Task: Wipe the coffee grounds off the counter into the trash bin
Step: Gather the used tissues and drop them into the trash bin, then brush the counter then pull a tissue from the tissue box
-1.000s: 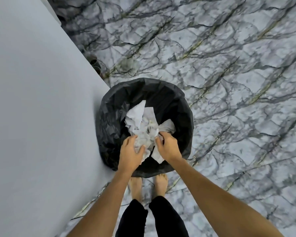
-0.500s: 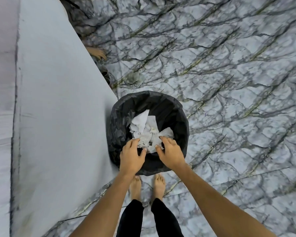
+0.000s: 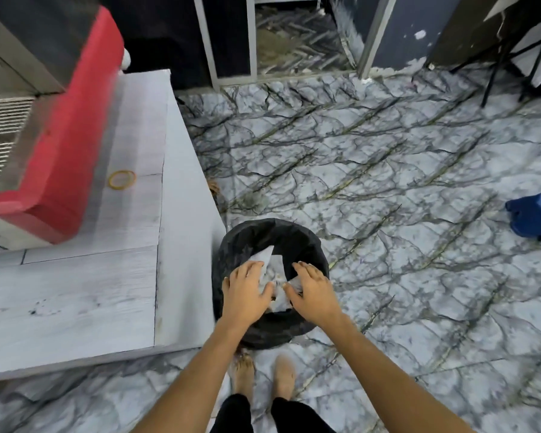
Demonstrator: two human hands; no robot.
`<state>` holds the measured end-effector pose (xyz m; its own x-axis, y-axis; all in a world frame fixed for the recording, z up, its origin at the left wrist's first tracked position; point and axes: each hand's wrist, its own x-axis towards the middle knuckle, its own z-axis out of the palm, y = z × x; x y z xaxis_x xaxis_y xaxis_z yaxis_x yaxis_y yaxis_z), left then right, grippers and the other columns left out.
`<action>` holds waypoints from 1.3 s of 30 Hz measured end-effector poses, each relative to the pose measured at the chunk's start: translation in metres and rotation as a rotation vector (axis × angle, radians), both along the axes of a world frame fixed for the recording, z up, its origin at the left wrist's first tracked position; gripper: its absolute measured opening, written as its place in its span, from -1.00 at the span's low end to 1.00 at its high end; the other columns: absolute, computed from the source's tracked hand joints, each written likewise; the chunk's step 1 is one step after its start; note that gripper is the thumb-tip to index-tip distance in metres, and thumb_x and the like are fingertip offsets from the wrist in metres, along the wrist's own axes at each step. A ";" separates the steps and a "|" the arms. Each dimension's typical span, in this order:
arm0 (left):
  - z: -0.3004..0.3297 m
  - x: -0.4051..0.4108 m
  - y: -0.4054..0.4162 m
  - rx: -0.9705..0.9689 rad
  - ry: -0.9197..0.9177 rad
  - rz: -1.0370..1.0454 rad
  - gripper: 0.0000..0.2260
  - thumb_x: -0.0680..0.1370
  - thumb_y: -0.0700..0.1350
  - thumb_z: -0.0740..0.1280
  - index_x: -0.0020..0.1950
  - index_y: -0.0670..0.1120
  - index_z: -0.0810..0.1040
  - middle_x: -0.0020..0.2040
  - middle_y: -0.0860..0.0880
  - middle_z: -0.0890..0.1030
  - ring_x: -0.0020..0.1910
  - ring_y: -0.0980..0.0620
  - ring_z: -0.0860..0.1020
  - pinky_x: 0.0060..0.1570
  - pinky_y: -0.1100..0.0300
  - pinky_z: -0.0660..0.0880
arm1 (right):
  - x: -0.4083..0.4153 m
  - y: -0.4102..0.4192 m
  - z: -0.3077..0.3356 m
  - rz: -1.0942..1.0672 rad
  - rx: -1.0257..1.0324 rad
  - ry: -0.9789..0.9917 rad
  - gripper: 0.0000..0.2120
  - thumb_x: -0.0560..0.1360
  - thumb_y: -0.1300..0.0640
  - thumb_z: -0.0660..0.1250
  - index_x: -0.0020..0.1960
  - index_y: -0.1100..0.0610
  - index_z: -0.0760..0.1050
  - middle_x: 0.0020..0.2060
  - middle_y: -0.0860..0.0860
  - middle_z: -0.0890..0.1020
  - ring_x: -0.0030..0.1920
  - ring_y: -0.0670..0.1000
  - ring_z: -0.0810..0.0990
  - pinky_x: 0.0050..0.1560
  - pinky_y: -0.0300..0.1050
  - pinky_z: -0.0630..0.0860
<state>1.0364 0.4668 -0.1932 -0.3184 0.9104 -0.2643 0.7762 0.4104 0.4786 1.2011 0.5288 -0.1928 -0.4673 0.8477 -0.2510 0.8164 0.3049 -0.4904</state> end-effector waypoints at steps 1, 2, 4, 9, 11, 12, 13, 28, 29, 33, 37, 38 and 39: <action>0.010 -0.001 0.000 0.005 0.014 0.000 -0.53 0.58 0.12 0.25 0.47 0.04 0.36 0.46 0.03 0.37 0.44 -0.07 0.32 0.43 -0.13 0.25 | 0.000 0.000 0.008 0.009 0.021 0.002 -0.42 0.56 -0.18 0.19 0.48 0.09 0.28 0.45 0.06 0.35 0.48 0.09 0.25 0.44 0.05 0.25; 0.020 -0.002 0.000 0.011 0.031 0.000 -0.53 0.58 0.12 0.25 0.47 0.04 0.35 0.47 0.03 0.37 0.45 -0.07 0.32 0.43 -0.11 0.24 | -0.001 0.001 0.016 0.017 0.039 0.004 -0.42 0.56 -0.18 0.19 0.48 0.09 0.27 0.46 0.05 0.34 0.48 0.08 0.24 0.45 0.05 0.23; 0.039 -0.006 -0.001 0.040 0.065 -0.009 -0.52 0.59 0.13 0.24 0.49 0.04 0.33 0.47 0.03 0.37 0.45 -0.06 0.31 0.44 -0.07 0.23 | -0.004 0.002 0.034 0.037 0.064 0.004 -0.41 0.57 -0.19 0.17 0.50 0.08 0.24 0.48 0.03 0.31 0.49 0.06 0.21 0.46 0.03 0.20; 0.080 -0.018 -0.006 0.144 0.135 -0.004 -0.51 0.58 0.13 0.24 0.49 0.02 0.35 0.45 0.02 0.39 0.43 -0.07 0.34 0.41 -0.03 0.26 | -0.019 0.008 0.078 0.091 0.138 0.047 -0.40 0.57 -0.22 0.14 0.51 0.06 0.23 0.48 0.02 0.31 0.48 0.04 0.23 0.45 0.03 0.22; 0.097 -0.025 -0.008 0.203 0.144 0.018 -0.52 0.58 0.12 0.26 0.46 -0.02 0.39 0.42 -0.01 0.42 0.40 -0.10 0.37 0.38 -0.04 0.32 | -0.027 0.011 0.094 0.121 0.183 0.073 -0.38 0.56 -0.25 0.11 0.49 0.08 0.26 0.43 0.05 0.38 0.44 0.07 0.30 0.41 0.06 0.29; 0.105 -0.029 -0.009 0.234 0.147 0.029 -0.52 0.58 0.11 0.27 0.45 -0.04 0.40 0.40 -0.03 0.44 0.39 -0.11 0.38 0.37 -0.04 0.35 | -0.032 0.013 0.101 0.137 0.209 0.087 -0.38 0.56 -0.27 0.09 0.48 0.09 0.27 0.40 0.05 0.41 0.42 0.08 0.34 0.38 0.06 0.32; 0.113 -0.033 -0.012 0.267 0.151 0.043 -0.53 0.58 0.10 0.28 0.44 -0.05 0.42 0.39 -0.04 0.44 0.38 -0.11 0.38 0.36 -0.02 0.36 | -0.038 0.013 0.108 0.154 0.236 0.098 -0.38 0.55 -0.27 0.07 0.46 0.10 0.28 0.38 0.05 0.43 0.39 0.08 0.36 0.36 0.05 0.34; 0.163 -0.120 -0.139 0.382 0.283 0.440 -0.53 0.51 0.09 0.27 0.33 -0.14 0.51 0.31 -0.13 0.54 0.26 -0.22 0.50 0.23 -0.11 0.49 | -0.161 -0.065 0.166 0.526 0.349 0.306 -0.35 0.52 -0.28 0.01 0.44 0.10 0.33 0.40 0.04 0.42 0.42 0.07 0.33 0.40 0.06 0.29; 0.164 -0.128 -0.150 0.385 0.288 0.472 -0.54 0.52 0.09 0.27 0.33 -0.13 0.51 0.32 -0.12 0.53 0.27 -0.21 0.50 0.23 -0.11 0.48 | -0.172 -0.074 0.167 0.554 0.341 0.320 -0.35 0.51 -0.28 0.00 0.44 0.10 0.34 0.40 0.03 0.42 0.43 0.06 0.33 0.41 0.05 0.28; 0.167 -0.156 -0.191 0.403 0.303 0.559 -0.58 0.55 0.07 0.30 0.34 -0.11 0.50 0.33 -0.10 0.52 0.28 -0.17 0.48 0.25 -0.09 0.46 | -0.215 -0.110 0.169 0.639 0.313 0.347 -0.37 0.51 -0.26 0.02 0.42 0.11 0.35 0.38 0.03 0.44 0.40 0.04 0.35 0.40 0.02 0.29; 0.163 -0.185 -0.233 0.390 0.295 0.635 -0.52 0.53 0.16 0.19 0.35 -0.08 0.49 0.33 -0.08 0.52 0.28 -0.16 0.47 0.22 -0.12 0.47 | -0.254 -0.145 0.165 0.687 0.301 0.320 -0.45 0.55 -0.18 0.14 0.42 0.12 0.36 0.39 0.04 0.44 0.40 0.06 0.37 0.41 0.01 0.29; 0.160 -0.193 -0.244 0.388 0.296 0.643 -0.52 0.53 0.16 0.19 0.34 -0.08 0.49 0.32 -0.08 0.53 0.27 -0.17 0.48 0.21 -0.12 0.47 | -0.263 -0.155 0.165 0.697 0.299 0.310 -0.48 0.56 -0.15 0.17 0.42 0.12 0.36 0.39 0.05 0.43 0.40 0.06 0.37 0.41 0.00 0.28; 0.158 -0.201 -0.256 0.385 0.292 0.653 -0.53 0.53 0.15 0.20 0.33 -0.09 0.49 0.31 -0.09 0.53 0.26 -0.17 0.48 0.20 -0.12 0.48 | -0.272 -0.164 0.165 0.704 0.298 0.308 -0.49 0.57 -0.13 0.20 0.41 0.13 0.36 0.38 0.05 0.44 0.39 0.06 0.37 0.40 0.00 0.28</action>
<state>0.8357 0.2112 -0.0352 -0.8244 0.5273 0.2055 0.5526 0.6718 0.4933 0.9293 0.3645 -0.0279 -0.9254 0.3414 0.1646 0.2277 0.8480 -0.4787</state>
